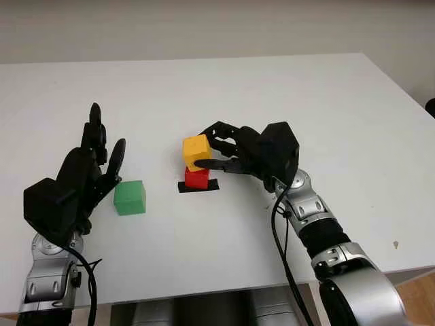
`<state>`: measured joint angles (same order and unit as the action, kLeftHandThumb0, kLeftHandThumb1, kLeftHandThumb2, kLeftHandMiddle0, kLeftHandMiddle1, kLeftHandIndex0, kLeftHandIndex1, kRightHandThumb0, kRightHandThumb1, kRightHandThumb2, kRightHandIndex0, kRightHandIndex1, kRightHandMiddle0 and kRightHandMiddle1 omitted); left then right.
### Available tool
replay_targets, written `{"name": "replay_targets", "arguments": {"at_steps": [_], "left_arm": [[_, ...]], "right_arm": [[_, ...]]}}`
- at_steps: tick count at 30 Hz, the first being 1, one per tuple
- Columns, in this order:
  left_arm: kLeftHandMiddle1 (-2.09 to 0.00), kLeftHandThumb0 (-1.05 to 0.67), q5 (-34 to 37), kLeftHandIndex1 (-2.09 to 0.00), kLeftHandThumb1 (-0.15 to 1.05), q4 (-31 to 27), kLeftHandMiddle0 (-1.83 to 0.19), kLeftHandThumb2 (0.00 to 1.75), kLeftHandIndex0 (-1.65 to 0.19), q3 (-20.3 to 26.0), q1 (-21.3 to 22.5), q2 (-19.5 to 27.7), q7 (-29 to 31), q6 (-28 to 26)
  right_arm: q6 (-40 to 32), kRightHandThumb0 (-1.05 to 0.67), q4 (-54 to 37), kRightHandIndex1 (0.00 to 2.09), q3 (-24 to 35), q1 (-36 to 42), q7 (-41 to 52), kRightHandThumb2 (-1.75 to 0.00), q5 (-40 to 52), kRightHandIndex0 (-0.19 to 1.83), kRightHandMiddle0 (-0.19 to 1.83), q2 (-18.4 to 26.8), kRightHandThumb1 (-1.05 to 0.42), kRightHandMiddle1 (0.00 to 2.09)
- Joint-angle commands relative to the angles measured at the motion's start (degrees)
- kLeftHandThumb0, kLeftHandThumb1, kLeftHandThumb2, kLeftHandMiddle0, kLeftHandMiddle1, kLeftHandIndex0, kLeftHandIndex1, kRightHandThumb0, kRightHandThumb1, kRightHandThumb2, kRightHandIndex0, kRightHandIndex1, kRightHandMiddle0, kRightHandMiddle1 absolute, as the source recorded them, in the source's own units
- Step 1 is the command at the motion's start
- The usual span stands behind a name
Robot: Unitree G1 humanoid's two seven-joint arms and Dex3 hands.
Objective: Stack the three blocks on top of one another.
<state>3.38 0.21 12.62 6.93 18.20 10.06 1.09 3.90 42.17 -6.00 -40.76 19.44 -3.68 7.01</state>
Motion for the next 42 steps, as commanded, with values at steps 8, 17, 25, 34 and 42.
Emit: {"name": "replay_targets", "arguments": {"at_steps": [8,17,25,34,42], "left_arm": [[-0.02,-0.69,0.01,0.0,1.05,-0.95,0.19,0.55,0.19,0.47,-0.37,0.83,0.04,0.19],[-0.02,-0.67,-0.18,0.0,1.05,-0.87,0.19,0.56,0.19,0.35,-0.42,0.74,-0.02,0.3],[-0.02,-0.66,-0.79,0.0,1.05,-0.26,0.19,0.57,0.19,0.19,-0.3,1.02,0.06,1.15],[-0.01,-0.67,-0.36,0.0,1.05,-0.66,0.19,0.55,0.19,0.42,-0.38,0.95,0.23,0.43],[-0.01,-0.69,0.24,0.0,1.05,-1.36,0.19,0.55,0.19,0.65,-0.47,0.93,0.22,-0.67]], "right_arm": [[2.37,-0.53,1.28,0.05,-0.37,-0.87,-0.06,-0.05,-1.39,0.33,0.37,0.44,-0.94,1.6],[2.3,-0.53,0.12,0.04,-0.57,-0.41,-0.09,-0.05,-2.52,0.32,0.37,1.08,-0.94,1.63],[1.76,-0.63,-0.76,0.01,-0.72,-0.28,0.96,-0.05,-2.66,0.19,0.08,1.56,-0.91,1.13],[4.36,-0.73,-3.12,0.02,-1.14,0.86,1.87,-0.05,-2.88,-0.04,-0.01,2.69,-0.9,0.5],[10.77,-0.82,-8.8,0.0,-0.72,3.44,6.03,-0.05,-1.24,-0.19,-0.19,5.01,-0.91,0.01]]}}
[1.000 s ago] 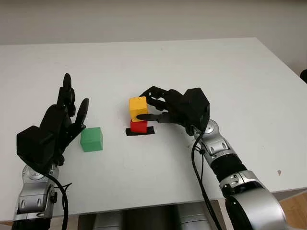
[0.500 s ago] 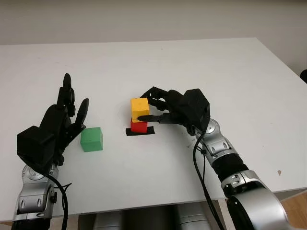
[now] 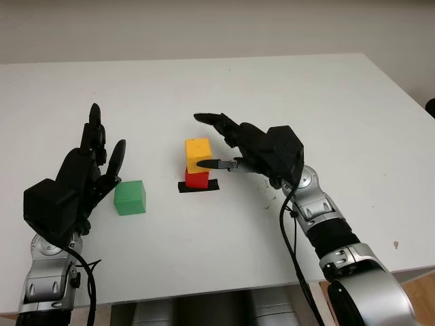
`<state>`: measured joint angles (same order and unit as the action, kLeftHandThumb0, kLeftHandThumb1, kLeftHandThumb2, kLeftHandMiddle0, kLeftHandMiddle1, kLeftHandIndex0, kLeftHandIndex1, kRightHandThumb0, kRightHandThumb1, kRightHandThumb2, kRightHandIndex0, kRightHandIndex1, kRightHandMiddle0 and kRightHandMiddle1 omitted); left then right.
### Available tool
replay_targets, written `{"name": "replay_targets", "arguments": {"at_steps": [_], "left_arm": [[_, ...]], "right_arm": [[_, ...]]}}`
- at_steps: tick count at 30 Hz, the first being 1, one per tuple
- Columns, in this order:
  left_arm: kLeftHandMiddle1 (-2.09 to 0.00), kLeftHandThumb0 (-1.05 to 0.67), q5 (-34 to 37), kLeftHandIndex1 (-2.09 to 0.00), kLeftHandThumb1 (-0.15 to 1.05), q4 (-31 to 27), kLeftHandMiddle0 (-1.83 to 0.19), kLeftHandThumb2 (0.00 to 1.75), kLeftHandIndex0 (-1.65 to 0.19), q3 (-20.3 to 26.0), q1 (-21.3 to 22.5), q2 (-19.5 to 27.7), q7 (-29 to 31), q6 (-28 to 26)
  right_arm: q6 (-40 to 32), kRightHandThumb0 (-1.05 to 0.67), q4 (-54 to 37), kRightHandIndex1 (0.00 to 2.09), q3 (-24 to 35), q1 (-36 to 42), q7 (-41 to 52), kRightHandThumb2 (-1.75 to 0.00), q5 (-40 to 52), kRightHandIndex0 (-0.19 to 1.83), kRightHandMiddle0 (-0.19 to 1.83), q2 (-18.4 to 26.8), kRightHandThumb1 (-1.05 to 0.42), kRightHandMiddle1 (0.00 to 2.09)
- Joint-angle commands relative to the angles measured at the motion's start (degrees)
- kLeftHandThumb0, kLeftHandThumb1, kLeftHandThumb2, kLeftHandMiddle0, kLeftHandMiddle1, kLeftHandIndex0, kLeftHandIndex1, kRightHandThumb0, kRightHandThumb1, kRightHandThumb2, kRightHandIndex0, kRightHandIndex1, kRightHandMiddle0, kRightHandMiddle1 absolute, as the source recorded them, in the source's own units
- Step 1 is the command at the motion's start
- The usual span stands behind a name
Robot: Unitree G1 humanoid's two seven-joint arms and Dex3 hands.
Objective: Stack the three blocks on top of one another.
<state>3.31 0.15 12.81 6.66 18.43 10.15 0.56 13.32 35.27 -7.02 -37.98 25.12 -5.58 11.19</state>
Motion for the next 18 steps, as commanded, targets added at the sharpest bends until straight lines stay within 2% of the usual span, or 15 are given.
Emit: {"name": "replay_targets", "arguments": {"at_steps": [1,4,6,7,8,11,16,17,18], "left_arm": [[-0.01,-0.69,0.46,0.0,1.05,-1.29,0.19,0.55,0.19,0.5,-0.2,0.69,0.23,-0.05],[0.0,-0.68,1.1,0.0,1.05,-1.26,0.19,0.54,0.19,0.68,-0.15,0.51,0.32,0.01],[0.0,-0.69,1.3,0.0,1.05,-1.32,0.19,0.53,0.19,0.85,-0.17,0.56,0.24,0.12],[0.0,-0.69,1.34,0.0,1.05,-1.3,0.19,0.53,0.19,1.12,-0.09,0.65,0.04,0.38],[-0.01,-0.7,1.37,0.0,1.05,-1.27,0.19,0.53,0.19,1.32,-0.03,0.72,-0.08,0.58],[-0.03,-0.71,1.51,0.0,1.05,-1.09,0.19,0.53,0.19,2.21,0.33,1.47,0.25,1.16],[-0.07,-0.68,-0.08,-0.06,1.05,-1.21,0.12,0.51,0.12,4.01,0.57,6.6,2.1,3.33],[-0.09,-0.68,-0.1,-0.08,1.05,-0.97,0.05,0.5,0.07,4.78,0.8,8.2,2.84,4.1],[-0.09,-0.66,0.02,-0.11,1.05,-0.71,-0.1,0.43,-0.06,5.28,0.97,9.21,3.36,4.69]], "right_arm": [[1.76,-0.83,-3.1,0.0,0.45,1.07,0.56,-0.05,0.83,-0.19,-0.19,1.13,-0.91,0.01],[1.78,-0.87,-7.88,0.0,1.49,2.64,1.62,-0.05,2.94,-0.19,-0.19,1.8,-0.91,0.0],[0.47,-0.89,-11.48,0.0,2.93,4.11,1.58,-0.08,5.62,-0.19,-0.19,1.39,-0.98,0.0],[0.11,-0.91,-13.66,0.0,3.9,5.08,0.19,-0.17,6.4,-0.19,-0.19,1.01,-1.01,0.0],[-0.17,-0.89,-15.22,0.0,4.48,5.79,-0.91,-0.42,6.79,-0.19,-0.19,0.79,-1.03,0.0],[-2.04,-0.84,-18.49,0.0,7.07,7.45,-5.37,-0.6,8.96,-0.19,-0.19,-1.01,-1.05,0.0],[-7.21,-0.8,-20.19,0.0,11.67,7.64,-9.19,-0.65,15.05,-0.19,-0.19,-2.65,-1.05,0.0],[-7.69,-0.78,-19.67,0.0,12.34,7.42,-9.99,-0.64,15.32,-0.19,-0.19,-2.46,-1.05,0.0],[-7.91,-0.76,-19.3,0.0,12.69,7.28,-10.53,-0.63,15.35,-0.19,-0.19,-2.28,-1.05,0.0]]}}
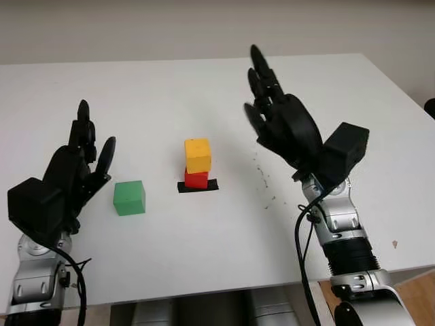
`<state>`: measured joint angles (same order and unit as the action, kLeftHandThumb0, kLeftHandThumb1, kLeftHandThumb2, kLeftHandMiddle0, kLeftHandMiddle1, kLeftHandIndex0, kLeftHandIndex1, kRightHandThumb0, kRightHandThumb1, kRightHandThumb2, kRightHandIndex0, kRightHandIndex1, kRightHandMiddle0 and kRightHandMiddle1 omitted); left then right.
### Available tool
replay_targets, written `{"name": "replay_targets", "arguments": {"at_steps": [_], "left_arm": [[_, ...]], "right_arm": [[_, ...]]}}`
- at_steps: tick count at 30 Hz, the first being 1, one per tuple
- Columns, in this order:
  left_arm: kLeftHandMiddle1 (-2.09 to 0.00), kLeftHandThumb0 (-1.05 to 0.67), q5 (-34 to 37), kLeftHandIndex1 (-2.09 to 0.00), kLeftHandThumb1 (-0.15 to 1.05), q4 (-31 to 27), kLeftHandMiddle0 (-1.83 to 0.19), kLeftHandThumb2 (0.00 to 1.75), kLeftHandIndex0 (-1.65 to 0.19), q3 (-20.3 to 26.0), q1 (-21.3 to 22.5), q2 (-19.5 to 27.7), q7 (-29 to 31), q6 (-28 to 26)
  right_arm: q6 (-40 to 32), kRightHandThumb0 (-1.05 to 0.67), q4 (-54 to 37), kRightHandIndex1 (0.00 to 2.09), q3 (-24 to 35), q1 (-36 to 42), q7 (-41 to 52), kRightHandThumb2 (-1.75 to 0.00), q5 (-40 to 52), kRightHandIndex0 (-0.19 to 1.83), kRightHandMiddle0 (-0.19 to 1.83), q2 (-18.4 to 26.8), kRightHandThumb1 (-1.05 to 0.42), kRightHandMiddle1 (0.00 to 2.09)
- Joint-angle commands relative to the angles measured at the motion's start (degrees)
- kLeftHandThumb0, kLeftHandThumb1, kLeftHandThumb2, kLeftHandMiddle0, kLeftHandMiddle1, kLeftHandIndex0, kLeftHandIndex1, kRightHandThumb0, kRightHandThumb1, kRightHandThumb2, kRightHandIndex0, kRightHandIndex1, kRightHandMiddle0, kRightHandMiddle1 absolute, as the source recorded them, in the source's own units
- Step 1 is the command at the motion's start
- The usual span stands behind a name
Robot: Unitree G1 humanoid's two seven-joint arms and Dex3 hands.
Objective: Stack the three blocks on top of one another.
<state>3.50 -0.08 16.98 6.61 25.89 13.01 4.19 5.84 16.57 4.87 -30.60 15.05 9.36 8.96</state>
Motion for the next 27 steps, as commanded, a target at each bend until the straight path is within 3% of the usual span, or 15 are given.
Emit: {"name": "replay_targets", "arguments": {"at_steps": [1,5,9,11,16,21,27], "left_arm": [[-0.09,-0.66,-0.19,-0.12,1.05,-0.23,-0.16,0.4,-0.1,1.59,1.17,2.96,1.03,1.74],[-0.11,-0.6,-2.34,-0.19,1.05,-1.37,-0.51,0.27,-0.38,2.97,1.36,8.56,2.3,1.48],[-0.1,-0.6,-9.1,-0.2,1.05,-1.74,-0.6,0.17,-0.5,2.87,0.86,15.08,2.55,4.24],[-0.05,-0.65,-12.84,-0.16,1.05,-2.67,-0.52,0.13,-0.47,2.42,0.12,19.06,4.22,4.19],[-0.01,-0.76,-17.78,-0.07,1.02,-8.17,-0.27,0.06,-0.37,0.99,-0.89,24.75,10.51,-2.85],[-0.03,-0.83,-20.45,-0.04,1.01,-10.67,-0.13,0.05,-0.28,-1.03,-0.69,27.63,15.66,-7.1],[-0.04,-0.89,-23.28,-0.03,0.99,-12.42,-0.09,0.05,-0.25,-3.2,-0.79,27.79,17.82,-10.65]], "right_arm": [[-0.61,-0.76,0.03,0.0,1.19,-0.3,-0.76,-0.62,0.54,-0.19,-0.19,0.14,-1.05,0.0],[-0.95,-0.75,3.76,0.0,2.21,-1.12,-1.03,-0.66,0.22,-0.19,-0.19,1.13,-1.05,0.0],[-1.06,-0.76,6.71,0.0,2.79,-1.72,-0.85,-0.68,0.45,-0.19,-0.19,1.32,-1.05,0.0],[-0.69,-0.75,7.56,0.0,2.91,-1.87,-0.85,-0.68,0.39,-0.19,-0.19,1.27,-1.05,0.0],[-0.97,-0.76,8.21,0.0,3.22,-2.28,-1.84,-0.68,0.23,-0.19,-0.19,0.89,-1.05,0.0],[-0.61,-0.76,8.38,0.0,3.23,-2.44,-2.5,-0.67,0.11,-0.19,-0.19,0.7,-1.05,0.0],[-1.09,-0.74,8.3,0.0,3.42,-2.67,-4.46,-0.68,0.1,-0.19,-0.19,0.36,-1.05,0.0]]}}
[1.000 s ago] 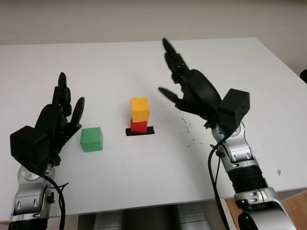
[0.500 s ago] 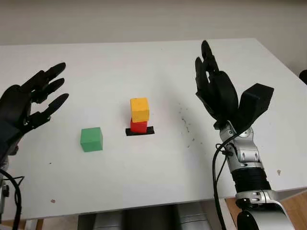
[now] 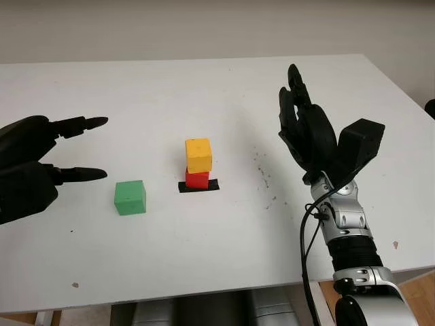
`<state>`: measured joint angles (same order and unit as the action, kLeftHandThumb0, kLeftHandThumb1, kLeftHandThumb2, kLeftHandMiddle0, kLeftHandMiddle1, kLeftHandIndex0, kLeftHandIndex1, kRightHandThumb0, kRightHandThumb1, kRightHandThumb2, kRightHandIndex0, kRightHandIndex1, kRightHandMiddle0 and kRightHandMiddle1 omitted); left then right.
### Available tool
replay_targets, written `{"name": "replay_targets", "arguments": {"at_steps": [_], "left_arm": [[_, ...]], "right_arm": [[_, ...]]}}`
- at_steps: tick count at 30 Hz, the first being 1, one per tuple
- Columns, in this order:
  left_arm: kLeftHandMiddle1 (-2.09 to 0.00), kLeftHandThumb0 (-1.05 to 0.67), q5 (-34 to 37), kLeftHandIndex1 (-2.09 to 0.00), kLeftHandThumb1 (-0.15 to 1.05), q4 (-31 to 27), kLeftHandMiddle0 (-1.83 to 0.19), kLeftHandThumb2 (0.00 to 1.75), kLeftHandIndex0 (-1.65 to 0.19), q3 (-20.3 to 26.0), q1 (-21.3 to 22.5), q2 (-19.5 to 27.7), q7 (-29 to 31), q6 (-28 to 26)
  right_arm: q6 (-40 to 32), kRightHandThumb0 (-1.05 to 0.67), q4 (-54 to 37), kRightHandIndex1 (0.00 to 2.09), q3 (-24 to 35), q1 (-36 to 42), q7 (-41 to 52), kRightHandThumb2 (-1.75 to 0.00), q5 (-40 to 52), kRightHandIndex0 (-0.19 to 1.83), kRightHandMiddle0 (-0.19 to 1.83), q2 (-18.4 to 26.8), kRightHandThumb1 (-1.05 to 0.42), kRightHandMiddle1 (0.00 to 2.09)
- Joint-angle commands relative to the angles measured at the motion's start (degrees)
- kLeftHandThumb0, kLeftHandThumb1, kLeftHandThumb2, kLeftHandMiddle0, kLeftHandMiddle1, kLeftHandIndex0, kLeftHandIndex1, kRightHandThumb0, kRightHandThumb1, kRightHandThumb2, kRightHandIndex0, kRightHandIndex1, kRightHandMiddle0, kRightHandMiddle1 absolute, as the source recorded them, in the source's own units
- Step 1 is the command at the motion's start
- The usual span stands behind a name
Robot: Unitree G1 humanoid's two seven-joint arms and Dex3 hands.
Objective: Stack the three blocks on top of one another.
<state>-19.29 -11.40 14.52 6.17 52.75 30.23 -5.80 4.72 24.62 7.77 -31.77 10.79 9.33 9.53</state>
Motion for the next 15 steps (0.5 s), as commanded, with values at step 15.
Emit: {"name": "replay_targets", "arguments": {"at_steps": [15], "left_arm": [[-0.04,-0.87,0.04,-0.03,1.0,-1.44,0.02,0.05,-0.12,-4.84,-0.82,0.65,6.17,-0.92]], "right_arm": [[-1.51,-0.73,-0.58,0.0,-0.58,-1.04,0.34,-0.69,-0.18,-0.19,-0.19,-0.41,-1.05,0.0]]}}
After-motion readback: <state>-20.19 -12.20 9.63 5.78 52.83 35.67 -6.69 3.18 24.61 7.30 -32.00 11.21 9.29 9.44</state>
